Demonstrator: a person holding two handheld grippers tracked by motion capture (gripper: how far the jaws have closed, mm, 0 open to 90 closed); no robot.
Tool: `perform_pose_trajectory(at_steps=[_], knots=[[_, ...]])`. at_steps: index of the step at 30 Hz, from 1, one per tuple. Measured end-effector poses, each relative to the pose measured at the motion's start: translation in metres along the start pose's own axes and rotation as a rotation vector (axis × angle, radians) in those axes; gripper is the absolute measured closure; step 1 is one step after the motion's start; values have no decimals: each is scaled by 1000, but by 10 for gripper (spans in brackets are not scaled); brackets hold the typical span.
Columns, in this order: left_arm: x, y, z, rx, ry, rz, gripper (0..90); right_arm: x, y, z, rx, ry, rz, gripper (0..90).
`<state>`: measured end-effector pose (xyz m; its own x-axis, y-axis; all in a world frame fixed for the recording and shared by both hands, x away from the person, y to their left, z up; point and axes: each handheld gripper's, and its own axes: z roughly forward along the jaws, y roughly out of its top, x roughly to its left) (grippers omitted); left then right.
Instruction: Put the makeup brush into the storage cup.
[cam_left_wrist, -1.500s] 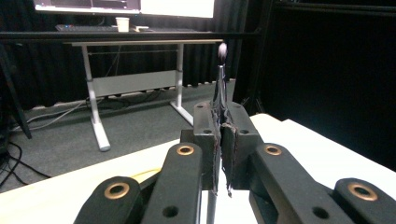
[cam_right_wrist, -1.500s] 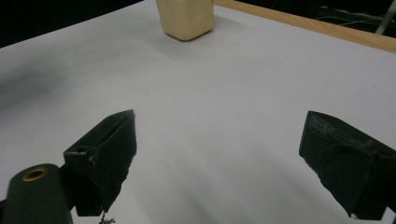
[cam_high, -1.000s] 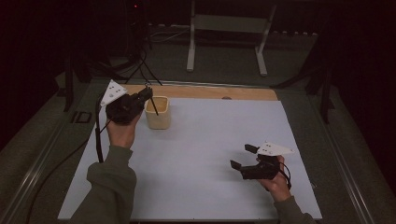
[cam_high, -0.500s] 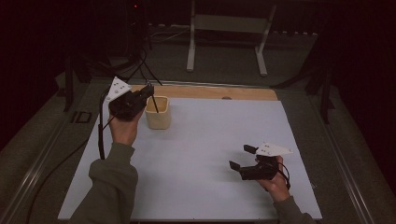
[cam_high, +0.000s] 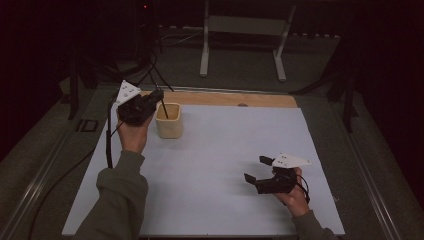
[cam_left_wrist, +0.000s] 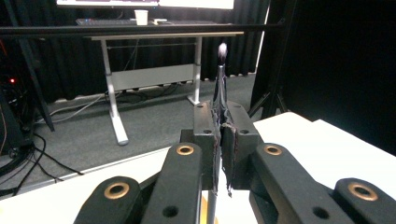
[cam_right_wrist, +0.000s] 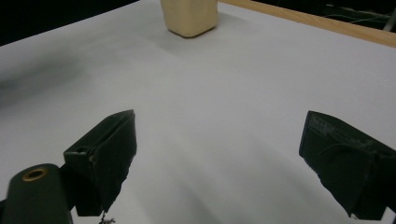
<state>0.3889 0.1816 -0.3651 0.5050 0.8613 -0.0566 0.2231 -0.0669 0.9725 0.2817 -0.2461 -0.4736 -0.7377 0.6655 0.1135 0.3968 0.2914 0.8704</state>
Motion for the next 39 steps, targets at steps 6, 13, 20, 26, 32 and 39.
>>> perform_pose_trajectory(at_steps=[6, 13, 20, 26, 32, 39], knots=[[0, 0, 5, -3, 11, 7, 855, 2, 0, 1, -1, 9, 0, 111], [3, -1, 10, -5, 26, 4, 855, 3, -1, 0, -3, 14, 4, 111], [5, -2, 16, -5, 38, -2, 854, 2, -2, 0, -2, 14, 9, 111], [6, -5, 21, 4, 48, 5, 854, 3, -2, 0, -1, 14, 9, 111], [7, -8, 26, 8, 55, 6, 853, 3, -2, 0, -4, 15, 11, 111], [5, -10, 29, 2, 63, 11, 854, 2, -2, -1, -8, 15, 9, 111]])
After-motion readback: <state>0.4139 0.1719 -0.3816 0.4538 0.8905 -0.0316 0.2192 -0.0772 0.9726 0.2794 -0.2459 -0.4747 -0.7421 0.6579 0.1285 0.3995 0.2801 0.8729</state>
